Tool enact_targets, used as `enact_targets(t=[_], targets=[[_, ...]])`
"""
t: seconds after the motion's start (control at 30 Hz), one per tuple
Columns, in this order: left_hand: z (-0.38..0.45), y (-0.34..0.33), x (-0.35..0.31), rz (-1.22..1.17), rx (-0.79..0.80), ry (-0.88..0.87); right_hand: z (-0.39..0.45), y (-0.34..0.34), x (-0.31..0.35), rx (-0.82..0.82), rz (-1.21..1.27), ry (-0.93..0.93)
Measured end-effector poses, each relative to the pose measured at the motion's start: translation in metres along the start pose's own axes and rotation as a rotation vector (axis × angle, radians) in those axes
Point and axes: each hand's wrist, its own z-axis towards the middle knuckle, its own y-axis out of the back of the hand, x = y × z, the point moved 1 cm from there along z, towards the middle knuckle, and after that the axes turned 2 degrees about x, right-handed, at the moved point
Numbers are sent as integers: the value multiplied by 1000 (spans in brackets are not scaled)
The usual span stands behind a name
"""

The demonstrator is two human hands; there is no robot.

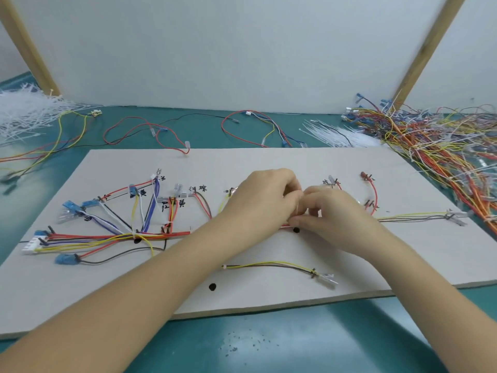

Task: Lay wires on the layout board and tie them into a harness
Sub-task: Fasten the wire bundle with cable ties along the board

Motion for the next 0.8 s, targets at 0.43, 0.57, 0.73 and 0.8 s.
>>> enact_targets(t=[0.43, 0.57, 0.73, 0.8], targets=[[-11, -7, -5, -309, 105, -49, -11, -13, -2, -71, -69, 31], [-3, -10, -28, -65, 64, -159, -34, 17, -21, -215, 243, -21], [34, -39, -49, 127, 221, -9, -56, 50, -70, -293, 82, -338], [49, -56, -49, 294, 309, 74, -56, 44, -73, -191, 45, -338]])
